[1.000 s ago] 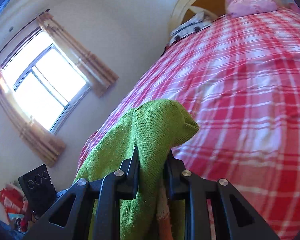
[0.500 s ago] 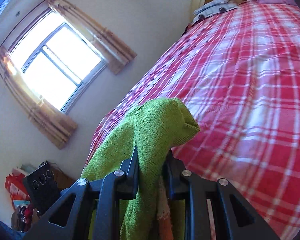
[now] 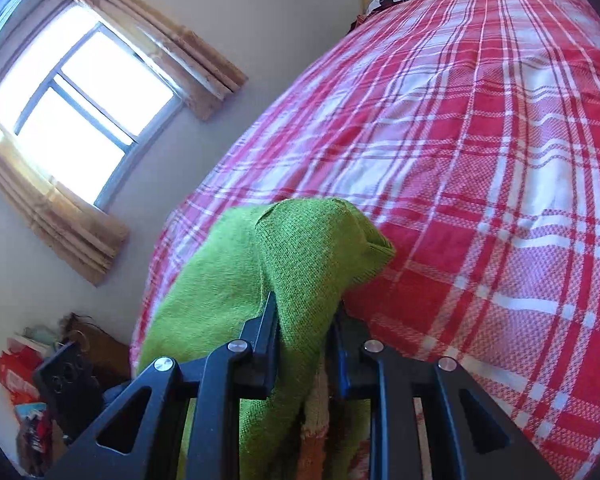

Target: Fold small clothes

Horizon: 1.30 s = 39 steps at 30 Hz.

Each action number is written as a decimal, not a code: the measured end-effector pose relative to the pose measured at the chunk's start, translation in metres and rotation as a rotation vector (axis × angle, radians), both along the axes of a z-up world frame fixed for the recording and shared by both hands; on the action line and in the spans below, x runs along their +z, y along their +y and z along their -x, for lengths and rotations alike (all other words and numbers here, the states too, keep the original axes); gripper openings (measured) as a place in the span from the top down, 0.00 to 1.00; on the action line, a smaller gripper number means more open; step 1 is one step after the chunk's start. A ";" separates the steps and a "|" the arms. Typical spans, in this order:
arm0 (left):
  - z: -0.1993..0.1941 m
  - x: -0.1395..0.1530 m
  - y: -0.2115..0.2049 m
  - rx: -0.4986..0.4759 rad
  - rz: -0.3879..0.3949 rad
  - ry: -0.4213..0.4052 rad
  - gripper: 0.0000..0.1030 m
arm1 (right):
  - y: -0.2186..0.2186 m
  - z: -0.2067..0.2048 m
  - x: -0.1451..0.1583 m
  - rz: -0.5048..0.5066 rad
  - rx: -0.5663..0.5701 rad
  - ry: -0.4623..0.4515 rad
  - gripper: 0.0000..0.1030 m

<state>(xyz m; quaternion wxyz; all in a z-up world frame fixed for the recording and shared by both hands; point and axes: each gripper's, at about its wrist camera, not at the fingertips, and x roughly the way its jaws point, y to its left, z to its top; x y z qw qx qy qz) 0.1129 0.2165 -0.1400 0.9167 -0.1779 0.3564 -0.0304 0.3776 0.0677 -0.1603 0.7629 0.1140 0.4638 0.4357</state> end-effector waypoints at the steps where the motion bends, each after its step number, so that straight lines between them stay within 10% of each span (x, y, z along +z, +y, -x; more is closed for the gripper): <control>1: 0.000 0.000 -0.001 0.001 -0.011 0.003 0.40 | 0.002 0.001 0.001 0.013 -0.001 -0.010 0.77; 13: 0.002 -0.004 -0.008 0.014 -0.088 0.020 0.26 | 0.000 0.044 0.033 0.087 -0.004 -0.191 0.56; 30: 0.006 -0.006 -0.011 0.019 -0.091 0.038 0.18 | 0.020 0.154 0.066 0.184 0.167 -0.567 0.54; 39: 0.017 0.013 0.005 0.100 -0.109 -0.038 0.18 | 0.035 0.132 0.019 0.367 0.247 -0.416 0.56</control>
